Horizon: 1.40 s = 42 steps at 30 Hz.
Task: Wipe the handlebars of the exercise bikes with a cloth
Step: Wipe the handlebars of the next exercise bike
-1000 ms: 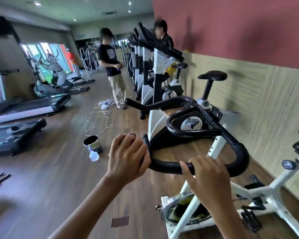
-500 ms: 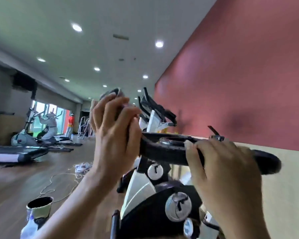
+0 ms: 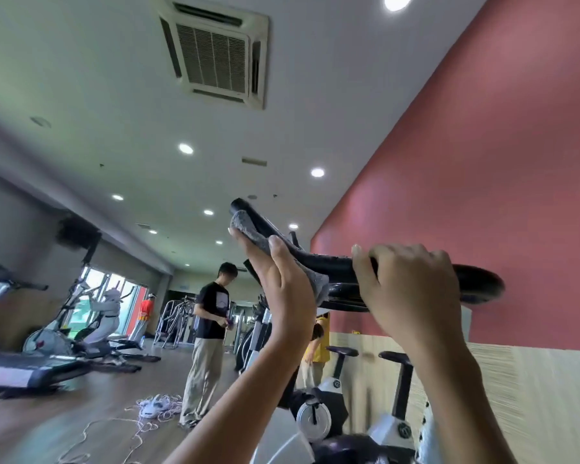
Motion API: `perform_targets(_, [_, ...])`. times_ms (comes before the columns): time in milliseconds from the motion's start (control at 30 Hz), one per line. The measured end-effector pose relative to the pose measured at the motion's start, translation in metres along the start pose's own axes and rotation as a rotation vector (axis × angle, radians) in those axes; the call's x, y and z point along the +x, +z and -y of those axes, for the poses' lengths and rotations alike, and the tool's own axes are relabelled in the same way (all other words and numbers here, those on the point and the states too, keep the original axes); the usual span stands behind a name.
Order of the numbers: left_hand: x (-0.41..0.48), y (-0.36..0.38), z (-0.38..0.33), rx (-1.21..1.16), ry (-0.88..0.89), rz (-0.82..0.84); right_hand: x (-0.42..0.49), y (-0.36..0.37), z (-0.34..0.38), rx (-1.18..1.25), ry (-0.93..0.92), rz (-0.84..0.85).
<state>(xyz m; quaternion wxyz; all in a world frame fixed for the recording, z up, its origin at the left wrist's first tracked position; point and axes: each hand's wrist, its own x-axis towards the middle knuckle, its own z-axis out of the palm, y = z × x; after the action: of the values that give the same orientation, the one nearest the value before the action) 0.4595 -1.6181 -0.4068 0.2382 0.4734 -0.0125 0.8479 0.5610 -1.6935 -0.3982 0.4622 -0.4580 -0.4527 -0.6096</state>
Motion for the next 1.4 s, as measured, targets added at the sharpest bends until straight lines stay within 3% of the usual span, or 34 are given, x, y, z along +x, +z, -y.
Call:
perform_targets(100, [0.015,-0.006,0.006,0.011,-0.045,-0.043,-0.001,0.001,-0.001,0.001,0.001,0.002])
perform_targets(267, [-0.011,0.006,0.0,0.14,0.128,-0.01,-0.01,0.004,-0.003,0.007,-0.017,-0.06])
perform_targets(400, [0.003,-0.004,0.006,0.2,0.131,0.038,-0.023,0.006,-0.015,0.019,-0.039,-0.142])
perform_targets(567, [0.017,-0.003,0.0,0.224,0.071,-0.024,-0.024,0.011,-0.01,0.005,0.112,-0.244])
perform_targets(700, [-0.02,0.009,-0.003,0.297,0.115,0.04,-0.024,0.013,-0.008,-0.019,0.12,-0.234])
perform_targets(867, [0.033,-0.019,0.013,0.229,0.137,0.045,-0.025,0.012,-0.01,0.0,0.105,-0.214])
perform_targets(1100, [0.013,-0.005,-0.003,0.299,0.114,0.045,-0.027,0.012,-0.01,0.015,0.109,-0.208])
perform_targets(1267, [0.041,-0.014,-0.005,0.082,0.03,0.05,-0.028,0.007,-0.014,0.013,0.072,-0.167])
perform_targets(1400, [0.008,-0.004,-0.016,0.373,0.095,0.082,-0.029,0.004,-0.013,0.016,0.083,-0.136])
